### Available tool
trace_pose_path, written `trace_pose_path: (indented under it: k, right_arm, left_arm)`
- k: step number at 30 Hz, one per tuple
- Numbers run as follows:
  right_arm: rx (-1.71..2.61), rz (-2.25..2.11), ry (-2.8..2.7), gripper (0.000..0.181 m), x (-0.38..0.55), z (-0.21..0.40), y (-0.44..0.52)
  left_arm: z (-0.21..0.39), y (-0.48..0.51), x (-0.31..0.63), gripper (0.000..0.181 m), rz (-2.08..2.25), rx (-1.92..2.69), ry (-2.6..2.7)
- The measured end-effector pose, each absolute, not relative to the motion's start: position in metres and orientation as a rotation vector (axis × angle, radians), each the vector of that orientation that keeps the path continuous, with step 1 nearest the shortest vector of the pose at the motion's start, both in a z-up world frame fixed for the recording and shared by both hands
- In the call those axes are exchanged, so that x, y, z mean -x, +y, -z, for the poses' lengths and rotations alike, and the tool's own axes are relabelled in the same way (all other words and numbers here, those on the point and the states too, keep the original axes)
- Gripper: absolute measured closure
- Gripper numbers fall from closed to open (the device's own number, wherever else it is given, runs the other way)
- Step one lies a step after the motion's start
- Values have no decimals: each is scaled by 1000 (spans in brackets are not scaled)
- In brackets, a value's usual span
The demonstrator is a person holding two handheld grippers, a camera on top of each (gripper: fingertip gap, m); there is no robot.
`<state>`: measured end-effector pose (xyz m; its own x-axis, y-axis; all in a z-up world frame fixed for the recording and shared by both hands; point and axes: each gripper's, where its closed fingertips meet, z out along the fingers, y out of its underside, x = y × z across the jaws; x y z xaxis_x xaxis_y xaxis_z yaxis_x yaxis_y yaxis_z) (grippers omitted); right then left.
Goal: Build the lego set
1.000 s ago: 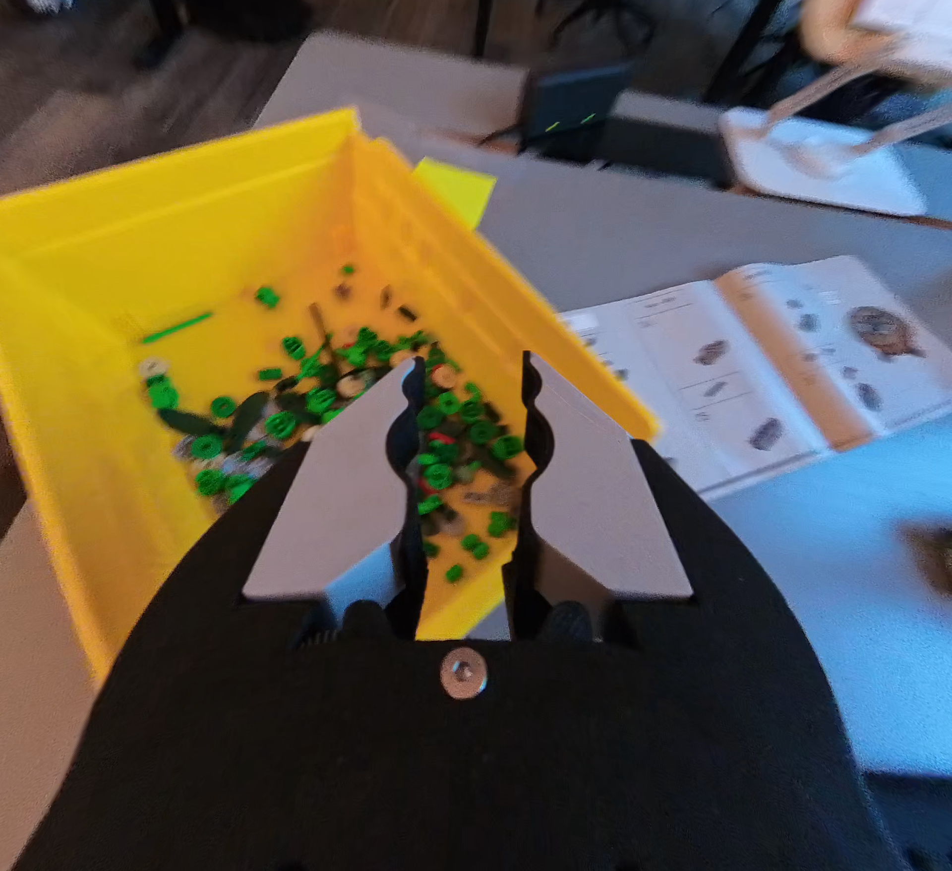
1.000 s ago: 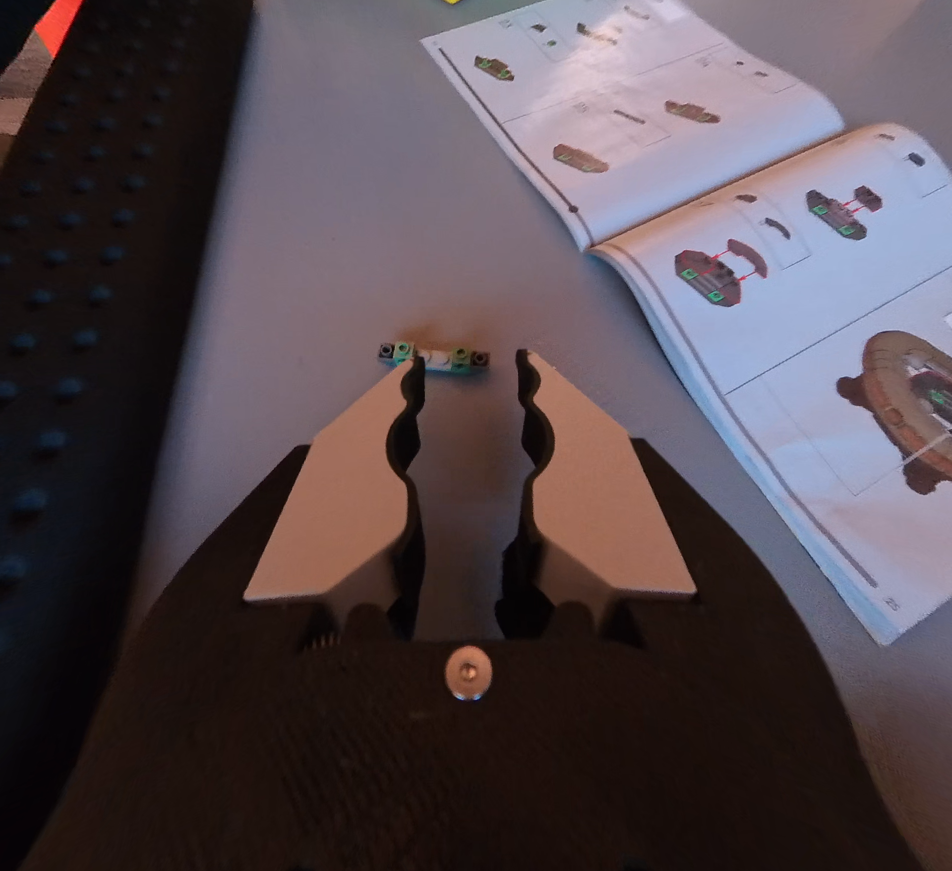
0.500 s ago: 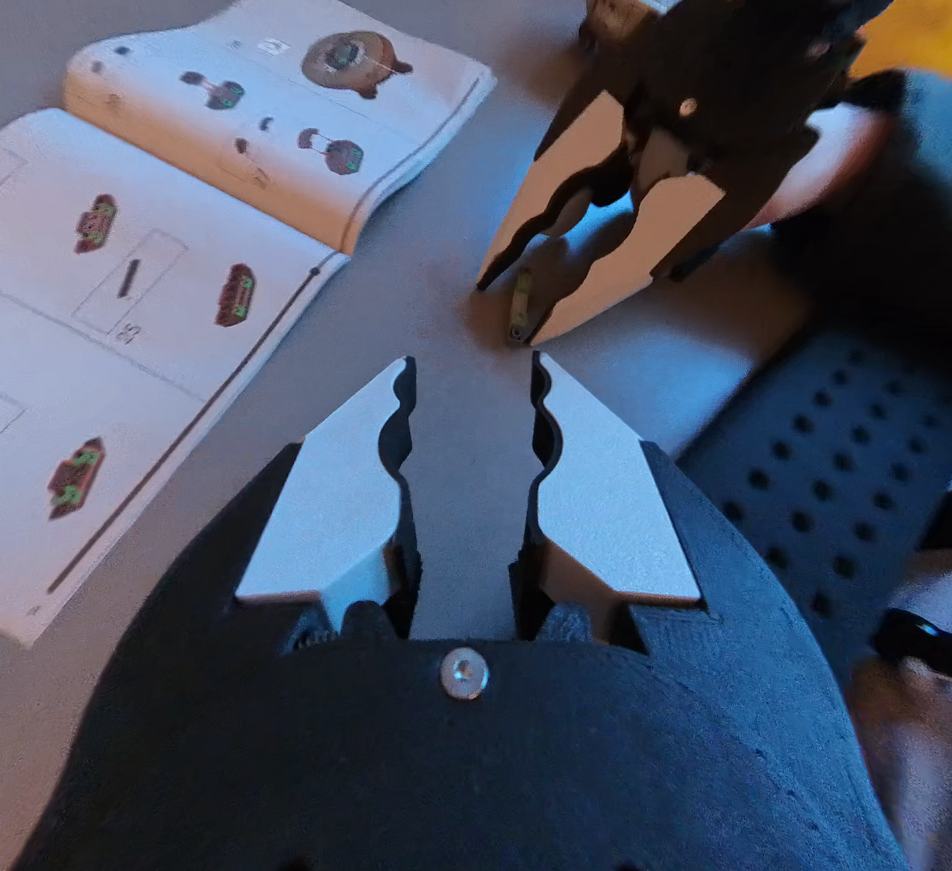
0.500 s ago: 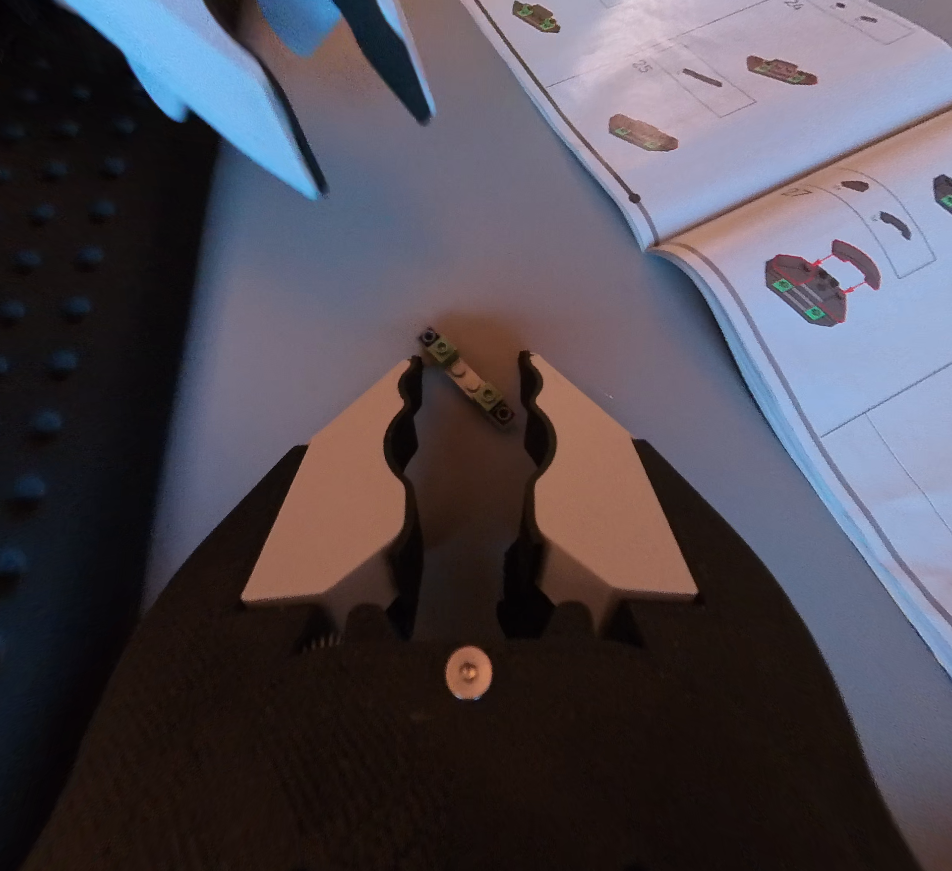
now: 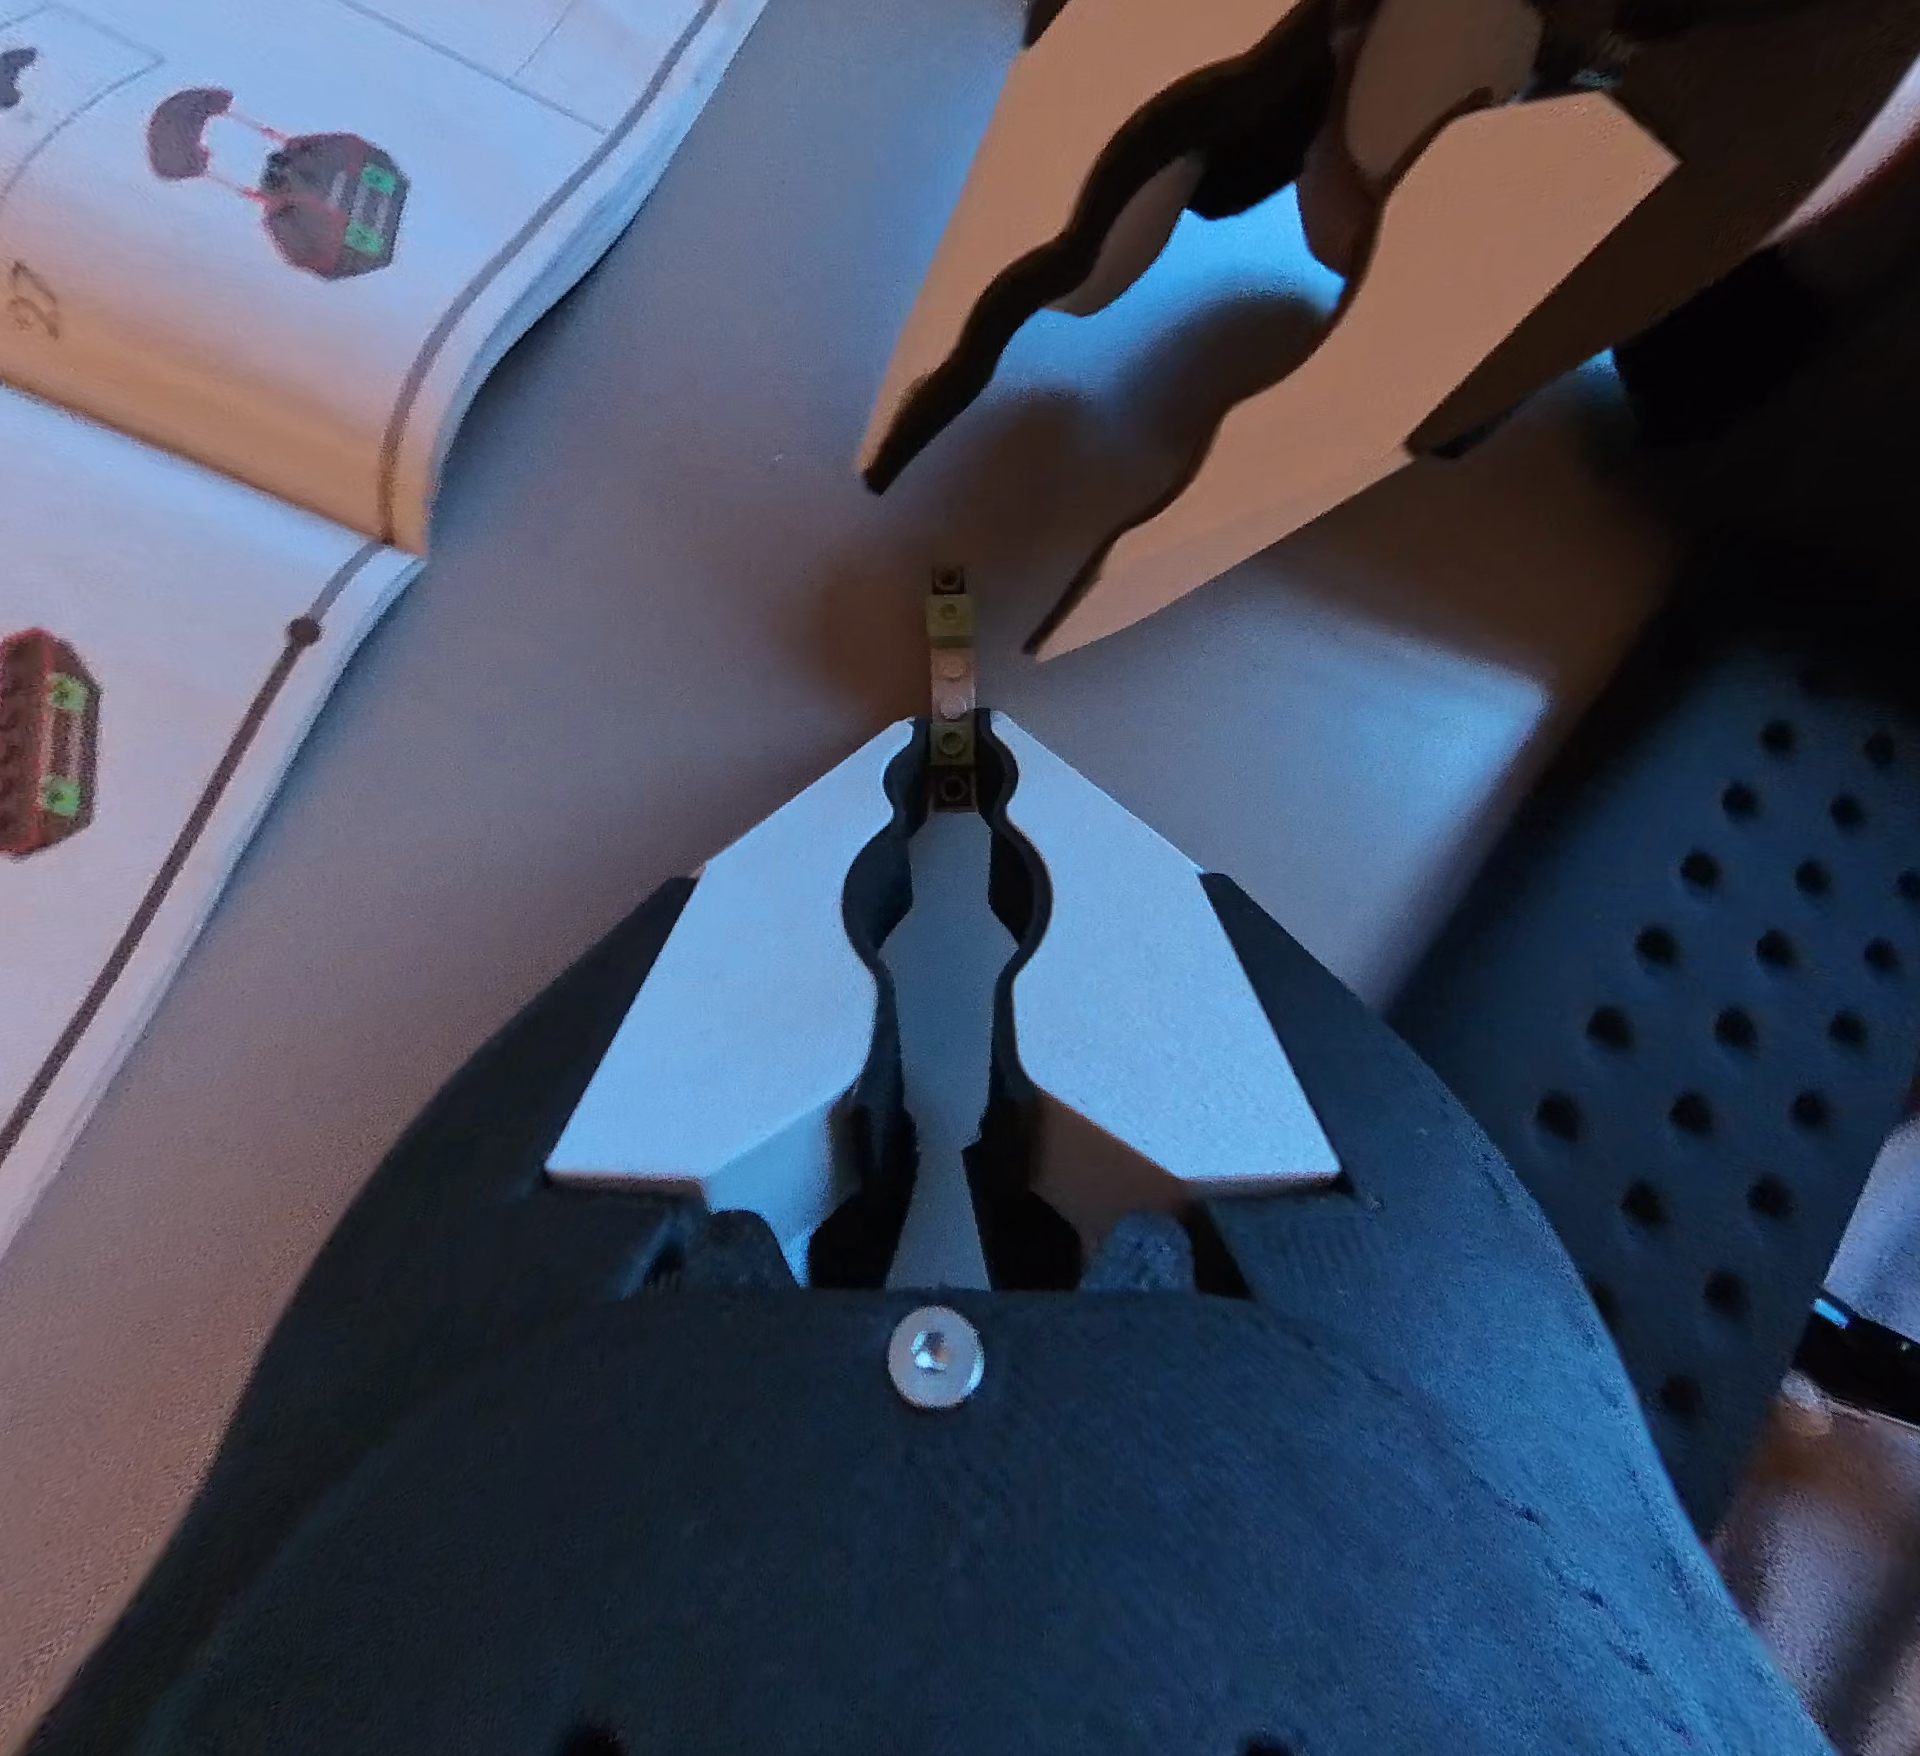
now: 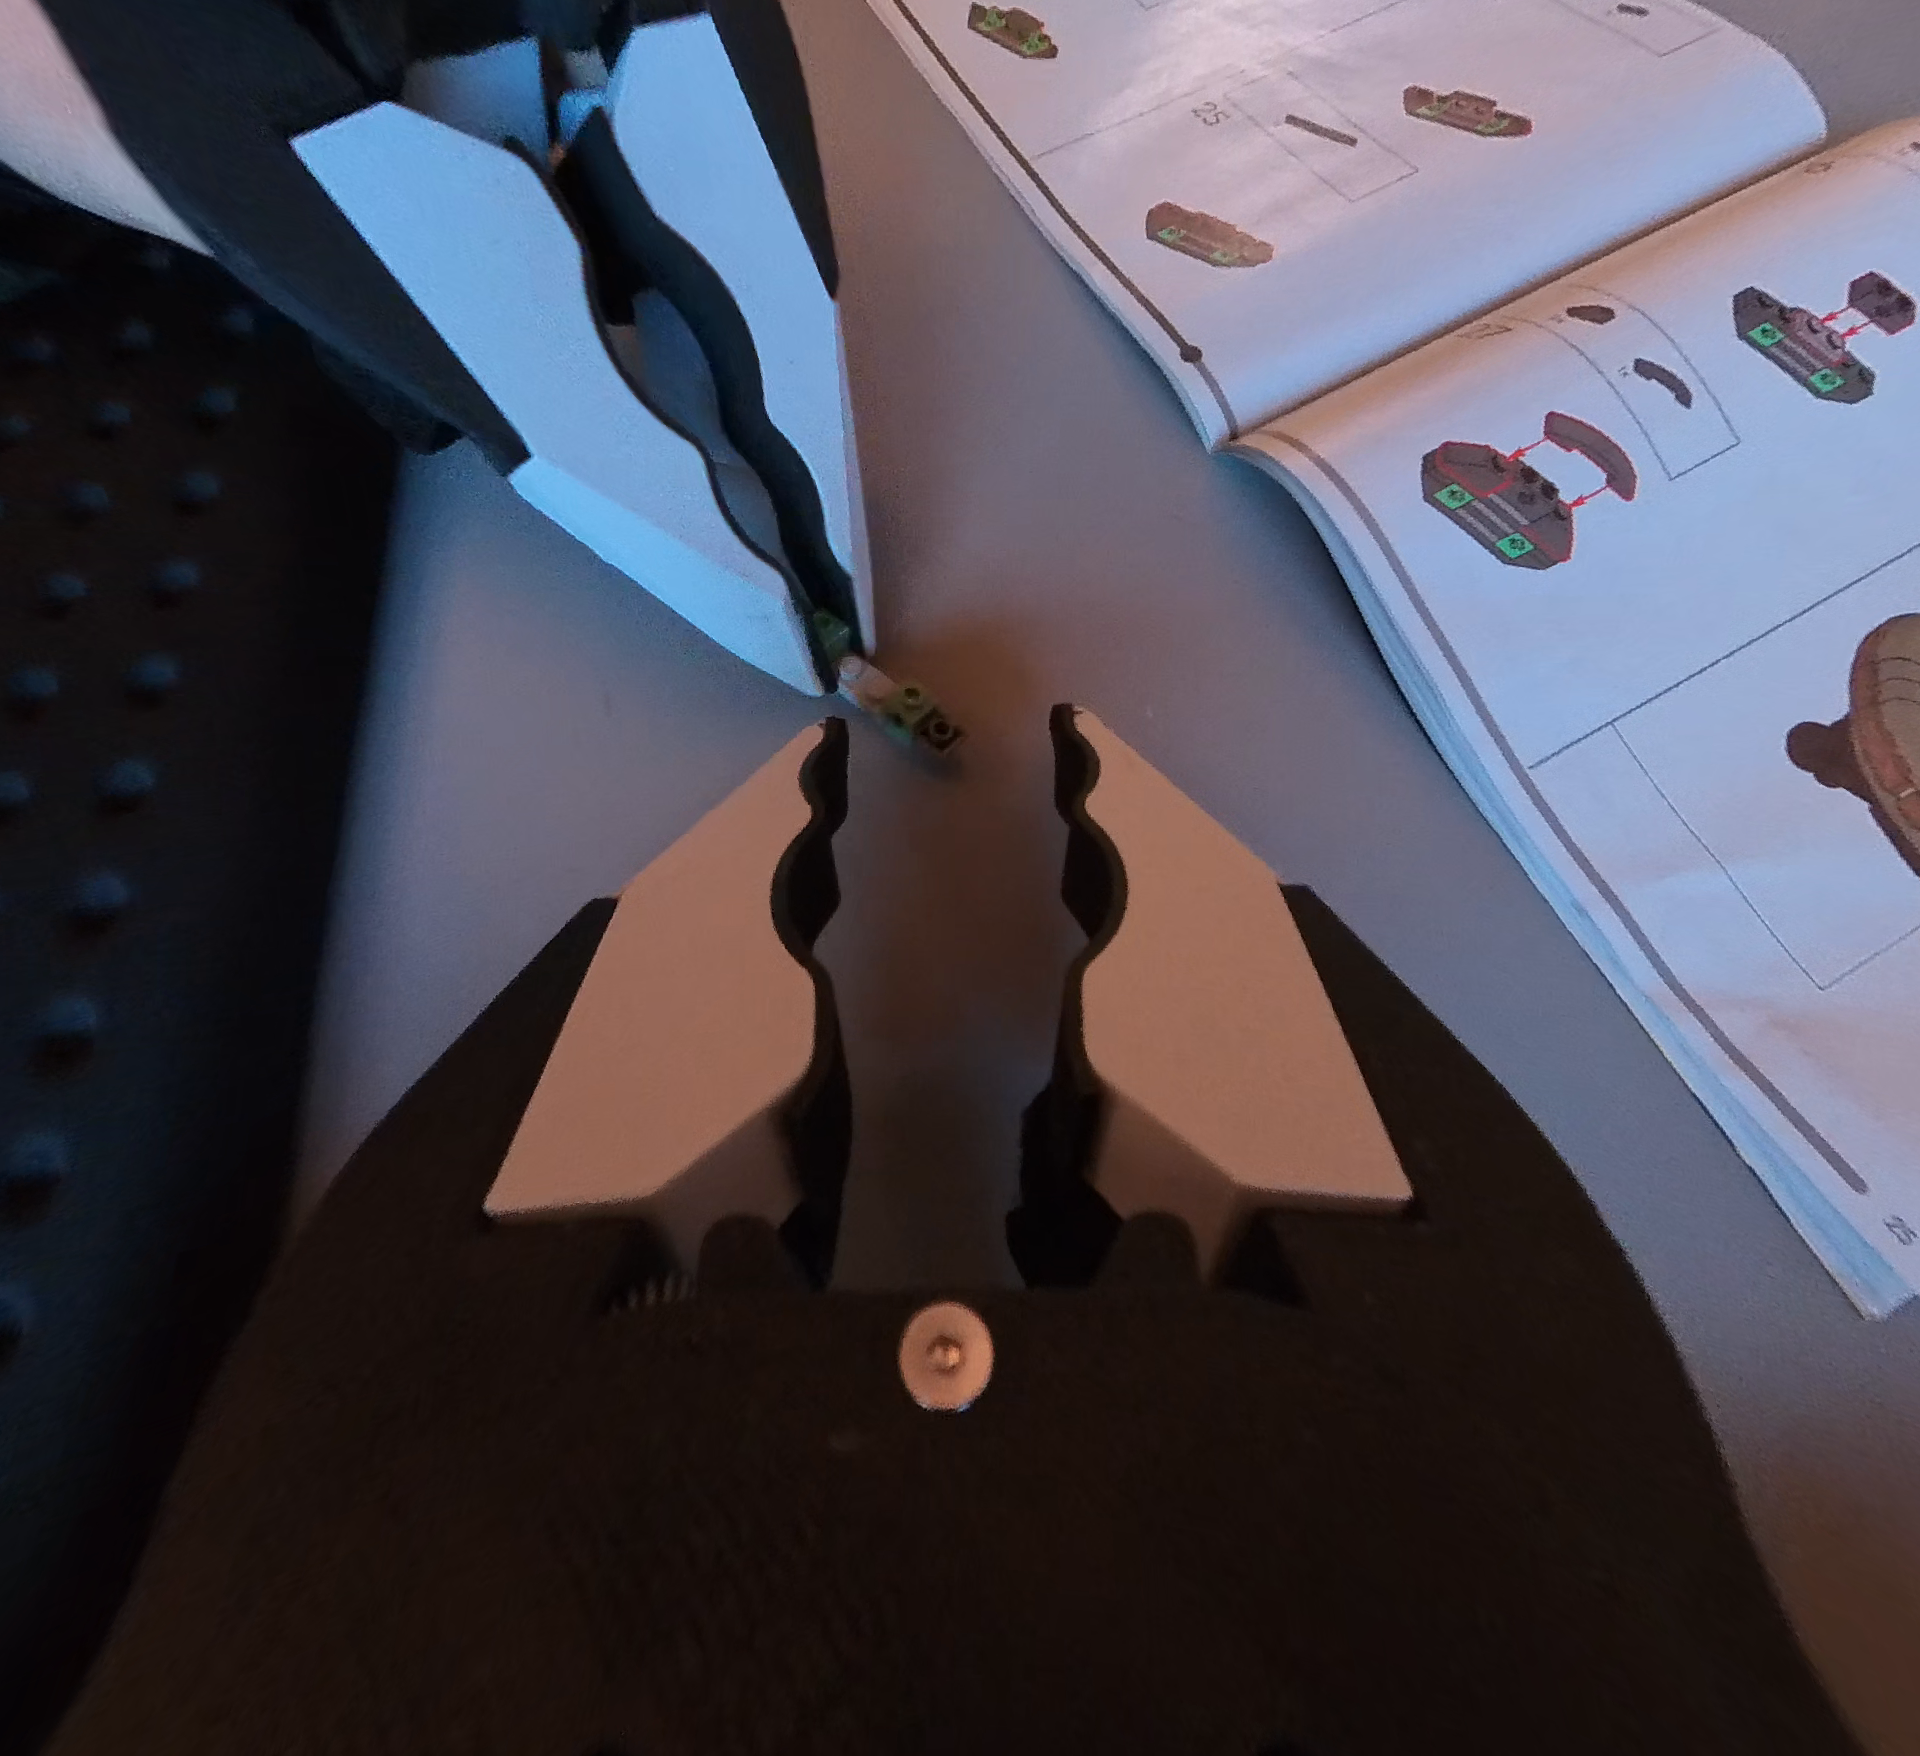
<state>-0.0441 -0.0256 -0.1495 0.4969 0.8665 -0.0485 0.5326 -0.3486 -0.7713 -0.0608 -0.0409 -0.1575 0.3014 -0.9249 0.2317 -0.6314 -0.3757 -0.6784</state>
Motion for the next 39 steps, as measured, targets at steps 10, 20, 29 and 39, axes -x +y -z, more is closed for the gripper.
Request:
trace_pose_path:
  k: [10, 20, 29, 39]
  right_arm:
    - [1635, -1426, -568, 128, 61, 35, -26]
    - [1569, -1723, -418, 174, 76, 21, -33]
    - [1622, -1744, -402, 175, 74, 25, -33]
    - [1682, -1713, -405, 175, 73, 35, -30]
  left_arm:
    - [25, -36, 84, 175, 1914, 1566, 708]
    - [31, -46, 68, 175, 1905, 1583, 768]
    - [27, -37, 76, 173, 1993, 1571, 680]
    - [41, -40, 71, 175, 1893, 1638, 786]
